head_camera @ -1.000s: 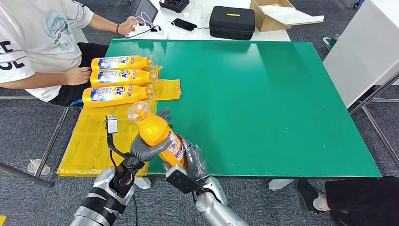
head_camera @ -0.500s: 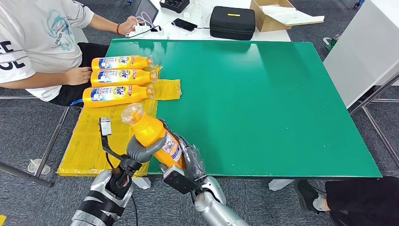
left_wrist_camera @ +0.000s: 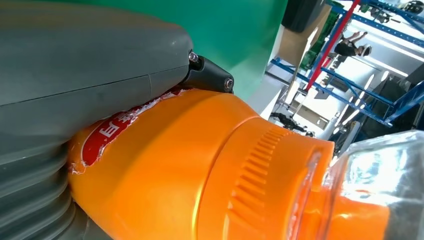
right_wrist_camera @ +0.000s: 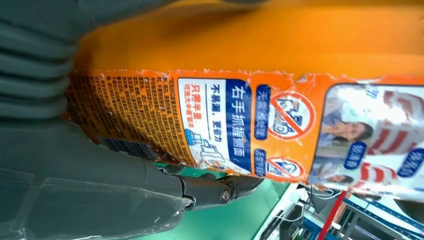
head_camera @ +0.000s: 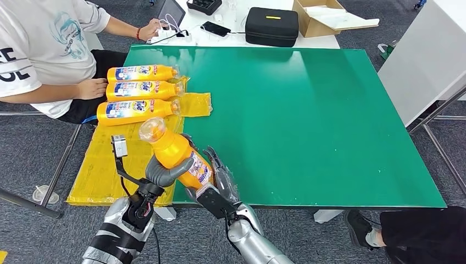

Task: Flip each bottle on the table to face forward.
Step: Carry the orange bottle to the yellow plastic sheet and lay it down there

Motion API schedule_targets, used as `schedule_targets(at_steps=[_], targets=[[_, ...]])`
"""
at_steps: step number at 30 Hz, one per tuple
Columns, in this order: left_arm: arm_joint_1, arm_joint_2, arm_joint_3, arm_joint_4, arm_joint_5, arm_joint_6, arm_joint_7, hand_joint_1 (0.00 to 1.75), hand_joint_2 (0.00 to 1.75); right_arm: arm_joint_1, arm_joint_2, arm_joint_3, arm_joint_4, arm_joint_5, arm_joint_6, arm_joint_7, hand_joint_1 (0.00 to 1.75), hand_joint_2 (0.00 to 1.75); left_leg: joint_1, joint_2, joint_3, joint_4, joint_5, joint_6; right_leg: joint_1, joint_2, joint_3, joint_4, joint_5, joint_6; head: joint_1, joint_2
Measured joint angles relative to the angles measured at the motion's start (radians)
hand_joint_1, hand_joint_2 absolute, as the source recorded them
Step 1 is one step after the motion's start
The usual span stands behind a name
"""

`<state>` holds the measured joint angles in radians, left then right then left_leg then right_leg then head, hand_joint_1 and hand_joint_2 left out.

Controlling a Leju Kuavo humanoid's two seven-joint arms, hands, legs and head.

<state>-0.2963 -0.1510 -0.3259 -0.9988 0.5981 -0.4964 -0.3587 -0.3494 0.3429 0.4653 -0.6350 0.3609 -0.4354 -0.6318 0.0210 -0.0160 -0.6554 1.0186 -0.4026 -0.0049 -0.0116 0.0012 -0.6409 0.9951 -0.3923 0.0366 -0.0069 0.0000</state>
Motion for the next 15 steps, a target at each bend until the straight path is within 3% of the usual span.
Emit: schedule_targets(at_steps=[5, 11, 15], targets=[[-0.005, -0.005, 0.035, -0.012, -0.102, 0.135, -0.064, 1.75, 1.75, 0.011, -0.003, -0.015, -0.057, -0.029, 0.019, -0.009, 0.00, 0.00, 0.000, 0.000, 0.000, 0.000, 0.000, 0.000, 0.000, 0.000, 0.000, 0.000, 0.000, 0.000, 0.000, 0.000], [-0.053, -0.006, 0.155, -0.020, -0.417, 0.511, -0.238, 1.75, 1.75, 0.061, -0.018, -0.021, -0.255, -0.068, 0.040, 0.006, 0.00, 0.00, 0.000, 0.000, 0.000, 0.000, 0.000, 0.000, 0.000, 0.000, 0.000, 0.000, 0.000, 0.000, 0.000, 0.000], [-0.097, -0.001, 0.229, -0.020, -0.613, 0.698, -0.302, 1.75, 1.75, 0.102, -0.025, -0.018, -0.386, -0.099, 0.032, 0.003, 0.00, 0.00, 0.000, 0.000, 0.000, 0.000, 0.000, 0.000, 0.000, 0.000, 0.000, 0.000, 0.000, 0.000, 0.000, 0.000]])
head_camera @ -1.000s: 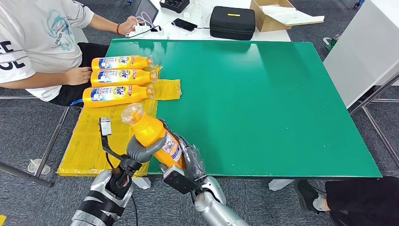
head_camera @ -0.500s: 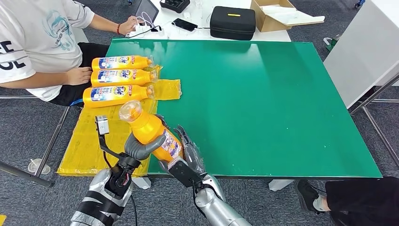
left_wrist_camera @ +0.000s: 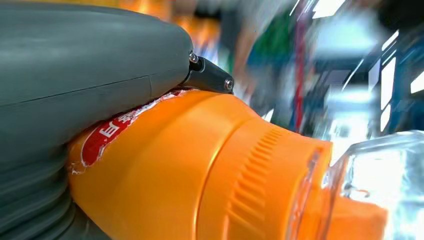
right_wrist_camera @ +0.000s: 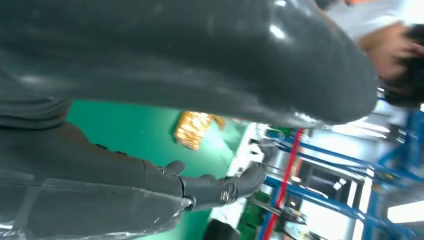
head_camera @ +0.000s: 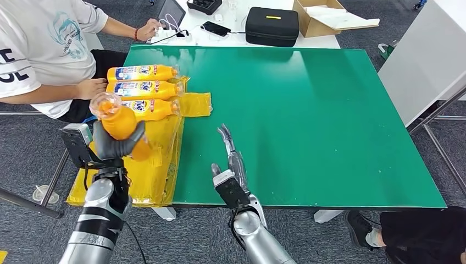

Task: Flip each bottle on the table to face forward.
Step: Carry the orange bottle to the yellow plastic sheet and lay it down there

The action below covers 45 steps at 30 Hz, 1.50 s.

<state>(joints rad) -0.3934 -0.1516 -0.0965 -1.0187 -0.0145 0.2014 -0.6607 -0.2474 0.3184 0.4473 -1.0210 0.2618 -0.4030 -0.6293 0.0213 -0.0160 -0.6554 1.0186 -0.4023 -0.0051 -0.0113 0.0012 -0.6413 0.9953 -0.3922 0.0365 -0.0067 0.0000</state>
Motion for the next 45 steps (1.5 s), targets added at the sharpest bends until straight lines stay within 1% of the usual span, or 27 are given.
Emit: schedule_targets(at_steps=[2, 4, 6, 9, 13, 15, 17, 19, 21, 24, 27, 30, 36, 43, 44, 45], targets=[[-0.021, 0.008, 0.021, 0.011, -0.151, 0.144, -0.024, 1.75, 1.75, 0.017, -0.002, 0.002, -0.060, -0.027, -0.022, -0.022, 0.00, 0.00, 0.000, 0.000, 0.000, 0.000, 0.000, 0.000, 0.000, 0.000, 0.000, 0.000, 0.000, 0.000, 0.000, 0.000], [-0.056, 0.023, 0.036, 0.048, -0.307, 0.277, -0.032, 1.75, 1.75, 0.033, -0.005, 0.004, -0.125, -0.051, -0.053, -0.040, 0.00, 0.00, 0.000, 0.000, 0.000, 0.000, 0.000, 0.000, 0.000, 0.000, 0.000, 0.000, 0.000, 0.000, 0.000, 0.000], [-0.094, 0.041, 0.047, 0.111, -0.428, 0.368, -0.032, 1.75, 1.75, 0.044, -0.008, 0.009, -0.183, -0.067, -0.079, -0.048, 0.00, 0.00, 0.000, 0.000, 0.000, 0.000, 0.000, 0.000, 0.000, 0.000, 0.000, 0.000, 0.000, 0.000, 0.000, 0.000], [-0.133, 0.061, 0.056, 0.197, -0.514, 0.437, -0.030, 1.75, 1.75, 0.055, -0.012, 0.018, -0.243, -0.078, -0.096, -0.050, 0.00, 0.00, 0.000, 0.000, 0.000, 0.000, 0.000, 0.000, 0.000, 0.000, 0.000, 0.000, 0.001, -0.001, 0.000, 0.000], [-0.161, 0.074, 0.060, 0.271, -0.550, 0.454, -0.017, 1.75, 1.75, 0.064, -0.016, 0.027, -0.283, -0.083, -0.099, -0.050, 0.00, 0.00, 0.000, 0.000, 0.000, 0.000, 0.000, 0.000, 0.000, 0.000, 0.000, 0.000, 0.002, -0.002, 0.000, 0.000], [-0.173, 0.083, 0.055, 0.311, -0.623, 0.438, 0.020, 1.75, 1.75, 0.066, -0.017, 0.029, -0.291, -0.095, -0.099, -0.052, 0.00, 0.00, 0.000, 0.001, 0.000, 0.000, 0.000, 0.000, 0.000, 0.000, 0.000, 0.000, 0.002, -0.002, 0.000, 0.000], [-0.185, 0.098, 0.037, 0.359, -0.714, 0.370, 0.044, 1.75, 1.75, 0.066, -0.020, 0.030, -0.292, -0.113, -0.090, -0.053, 0.00, 0.00, 0.000, 0.001, 0.000, 0.000, 0.000, 0.000, 0.000, 0.000, 0.000, 0.000, 0.002, -0.003, 0.000, 0.000], [-0.190, 0.120, 0.009, 0.404, -0.784, 0.274, 0.040, 1.75, 1.75, 0.066, -0.024, 0.031, -0.292, -0.131, -0.071, -0.054, 0.00, 0.00, 0.000, 0.001, 0.000, 0.000, 0.000, 0.000, 0.000, 0.001, 0.000, 0.000, 0.002, -0.003, 0.000, 0.000], [-0.189, 0.144, -0.027, 0.446, -0.842, 0.202, 0.033, 1.75, 1.75, 0.066, -0.029, 0.031, -0.291, -0.144, -0.047, -0.054, 0.00, 0.00, 0.000, 0.002, 0.000, 0.000, 0.000, 0.000, 0.000, 0.002, -0.001, 0.000, 0.002, -0.003, 0.000, 0.000], [-0.184, 0.173, -0.077, 0.498, -0.897, 0.147, 0.029, 1.75, 1.75, 0.066, -0.032, 0.030, -0.286, -0.157, -0.015, -0.055, 0.00, 0.00, 0.000, 0.004, 0.000, 0.000, 0.000, 0.000, 0.000, 0.004, -0.001, 0.000, 0.002, -0.003, 0.000, 0.000], [-0.179, 0.196, -0.118, 0.534, -0.936, 0.126, 0.037, 1.75, 1.75, 0.065, -0.033, 0.029, -0.276, -0.165, 0.013, -0.053, 0.00, 0.00, 0.000, 0.005, 0.000, 0.000, 0.000, 0.000, 0.000, 0.005, -0.001, 0.000, 0.002, -0.003, 0.000, 0.000], [-0.171, 0.210, -0.146, 0.557, -0.950, 0.115, 0.038, 1.75, 1.75, 0.065, -0.033, 0.029, -0.264, -0.168, 0.028, -0.051, 0.00, 0.00, 0.000, 0.005, 0.000, 0.000, 0.000, 0.000, 0.000, 0.005, -0.002, 0.000, 0.002, -0.003, 0.000, 0.000], [-0.167, 0.221, -0.171, 0.577, -0.959, 0.108, 0.036, 1.75, 1.75, 0.065, -0.033, 0.028, -0.247, -0.169, 0.034, -0.049, 0.00, 0.00, 0.000, 0.005, 0.000, 0.000, 0.000, 0.000, 0.000, 0.005, -0.001, 0.000, 0.002, -0.003, 0.000, 0.000], [-0.167, 0.229, -0.199, 0.587, -0.987, 0.078, 0.038, 1.75, 1.75, 0.064, -0.033, 0.027, -0.228, -0.188, 0.072, -0.037, 0.00, 0.00, 0.000, 0.005, 0.001, 0.000, 0.000, 0.000, 0.000, 0.005, -0.001, 0.000, 0.002, -0.003, 0.000, 0.000], [-0.167, 0.230, -0.201, 0.589, -0.989, 0.075, 0.038, 1.71, 1.75, 0.064, -0.033, 0.027, -0.225, -0.189, 0.074, -0.037, 0.00, 0.00, 0.000, 0.005, 0.001, 0.000, 0.000, 0.000, 0.000, 0.005, -0.001, 0.000, 0.002, -0.003, 0.000, 0.000], [-0.167, 0.230, -0.204, 0.590, -0.991, 0.074, 0.038, 1.30, 1.75, 0.064, -0.033, 0.027, -0.222, -0.189, 0.076, -0.037, 0.00, 0.00, 0.000, 0.005, 0.001, 0.000, 0.000, 0.000, 0.000, 0.005, -0.001, 0.000, 0.002, -0.003, 0.000, 0.000]])
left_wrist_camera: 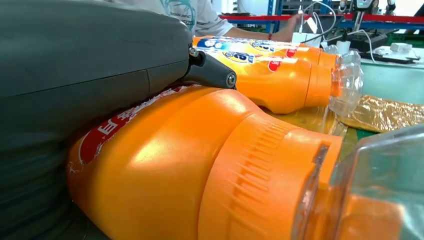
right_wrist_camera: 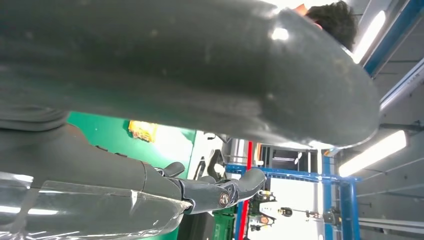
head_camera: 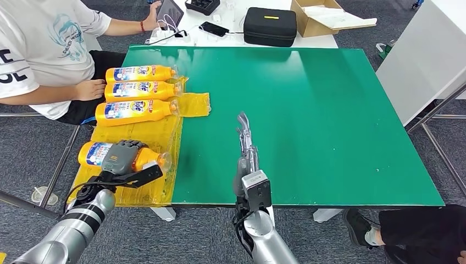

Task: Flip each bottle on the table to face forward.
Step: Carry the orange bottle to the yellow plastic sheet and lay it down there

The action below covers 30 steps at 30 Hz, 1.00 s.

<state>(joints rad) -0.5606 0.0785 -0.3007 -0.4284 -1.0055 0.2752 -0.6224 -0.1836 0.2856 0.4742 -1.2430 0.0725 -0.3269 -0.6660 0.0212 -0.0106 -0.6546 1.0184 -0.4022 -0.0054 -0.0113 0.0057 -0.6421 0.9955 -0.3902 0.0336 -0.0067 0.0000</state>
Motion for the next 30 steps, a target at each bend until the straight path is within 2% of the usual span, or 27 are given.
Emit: schedule_targets(at_steps=[3, 7, 13, 21, 25, 28, 30], targets=[[0.000, 0.001, -0.009, 0.004, 0.001, -0.013, 0.000, 0.03, 1.75, -0.001, 0.000, -0.001, 0.008, -0.002, 0.005, 0.001, 0.00, 0.00, 0.000, 0.000, 0.000, 0.000, 0.000, 0.000, 0.000, 0.000, 0.000, 0.000, 0.000, 0.000, 0.000, 0.000], [-0.004, 0.002, -0.010, 0.005, 0.054, -0.120, -0.014, 0.00, 0.00, -0.004, 0.003, -0.002, 0.018, -0.005, 0.024, 0.001, 0.00, 0.00, 0.000, 0.000, 0.001, 0.000, 0.000, 0.000, 0.000, 0.000, 0.002, 0.000, 0.000, 0.000, 0.000, 0.000], [-0.018, 0.022, -0.008, 0.003, 0.154, -0.363, -0.073, 0.00, 0.00, -0.017, 0.010, -0.006, 0.048, -0.009, 0.059, 0.002, 0.00, 0.00, 0.000, -0.004, 0.007, -0.001, 0.000, 0.000, 0.000, -0.001, 0.009, 0.000, -0.002, 0.000, 0.000, 0.000], [-0.017, 0.069, -0.060, -0.055, 0.376, -0.609, -0.088, 0.00, 0.00, -0.036, 0.014, -0.007, 0.091, -0.003, 0.087, -0.002, 0.00, 0.00, 0.000, -0.006, 0.015, -0.001, -0.001, -0.001, 0.000, -0.002, 0.017, 0.000, -0.003, 0.002, 0.000, 0.000], [-0.003, 0.102, -0.112, -0.103, 0.514, -0.699, -0.090, 0.00, 0.00, -0.043, 0.015, -0.008, 0.108, -0.002, 0.091, -0.006, 0.00, 0.00, 0.000, -0.005, 0.016, -0.001, -0.001, -0.001, 0.000, -0.002, 0.018, 0.000, -0.003, 0.001, 0.000, 0.000], [0.029, 0.126, -0.155, -0.159, 0.658, -0.680, -0.089, 0.00, 0.00, -0.046, 0.016, -0.010, 0.121, -0.002, 0.092, -0.010, 0.00, 0.00, 0.000, -0.004, 0.016, -0.001, -0.001, -0.001, 0.000, -0.001, 0.016, 0.000, -0.002, 0.001, 0.000, 0.000], [0.055, 0.130, -0.176, -0.194, 0.721, -0.635, -0.089, 0.00, 0.87, -0.046, 0.017, -0.011, 0.126, -0.001, 0.091, -0.012, 0.00, 0.00, 0.000, -0.004, 0.015, -0.001, -0.001, -0.001, 0.000, -0.002, 0.016, 0.000, -0.002, 0.001, 0.000, 0.000]])
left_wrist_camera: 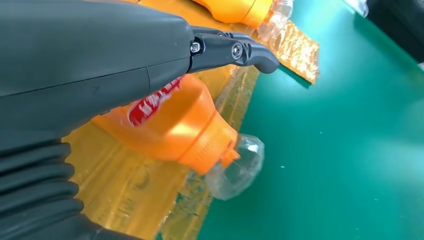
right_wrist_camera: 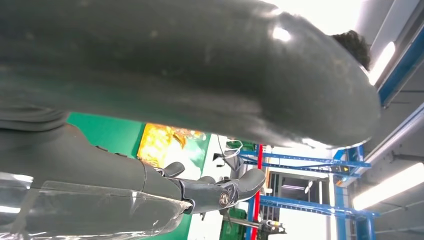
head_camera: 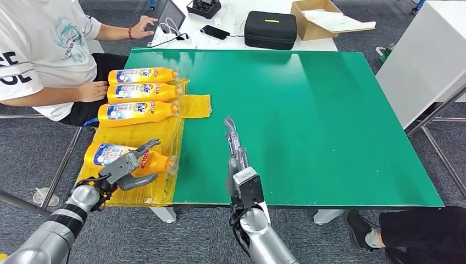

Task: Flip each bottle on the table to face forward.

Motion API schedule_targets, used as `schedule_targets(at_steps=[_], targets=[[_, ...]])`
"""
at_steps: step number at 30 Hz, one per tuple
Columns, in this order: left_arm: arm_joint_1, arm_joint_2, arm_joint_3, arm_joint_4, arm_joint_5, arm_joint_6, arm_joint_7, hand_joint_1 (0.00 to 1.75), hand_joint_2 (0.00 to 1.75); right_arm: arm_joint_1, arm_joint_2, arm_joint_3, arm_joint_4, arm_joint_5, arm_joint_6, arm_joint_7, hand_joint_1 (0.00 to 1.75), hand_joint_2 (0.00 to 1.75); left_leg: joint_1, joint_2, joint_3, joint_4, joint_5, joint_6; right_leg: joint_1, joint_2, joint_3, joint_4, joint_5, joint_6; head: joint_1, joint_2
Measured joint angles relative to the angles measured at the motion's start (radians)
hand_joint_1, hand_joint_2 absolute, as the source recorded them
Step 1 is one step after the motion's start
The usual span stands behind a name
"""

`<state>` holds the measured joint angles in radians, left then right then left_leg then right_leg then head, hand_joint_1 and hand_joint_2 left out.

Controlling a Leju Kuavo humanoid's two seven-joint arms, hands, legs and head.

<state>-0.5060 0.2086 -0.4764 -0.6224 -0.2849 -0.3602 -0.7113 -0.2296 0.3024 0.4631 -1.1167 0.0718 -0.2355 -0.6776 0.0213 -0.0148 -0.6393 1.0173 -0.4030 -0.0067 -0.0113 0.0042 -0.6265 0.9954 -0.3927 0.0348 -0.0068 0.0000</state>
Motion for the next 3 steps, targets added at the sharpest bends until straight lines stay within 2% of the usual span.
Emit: schedule_targets(at_steps=[2, 3], targets=[[0.028, -0.007, -0.005, -0.043, 0.056, 0.075, 0.002, 0.00, 1.75, 0.000, 0.001, -0.001, 0.003, 0.006, -0.007, 0.001, 0.00, 0.00, 0.000, 0.000, -0.001, 0.000, 0.000, 0.000, 0.000, 0.000, -0.001, 0.000, 0.000, 0.000, 0.000, 0.000], [0.035, -0.009, -0.005, -0.055, 0.072, 0.098, 0.003, 0.00, 1.75, 0.000, 0.002, -0.001, 0.004, 0.008, -0.010, 0.002, 0.00, 0.00, 0.000, 0.000, -0.001, 0.000, 0.000, 0.000, 0.000, 0.000, -0.001, 0.000, 0.000, 0.000, 0.000, 0.000]])
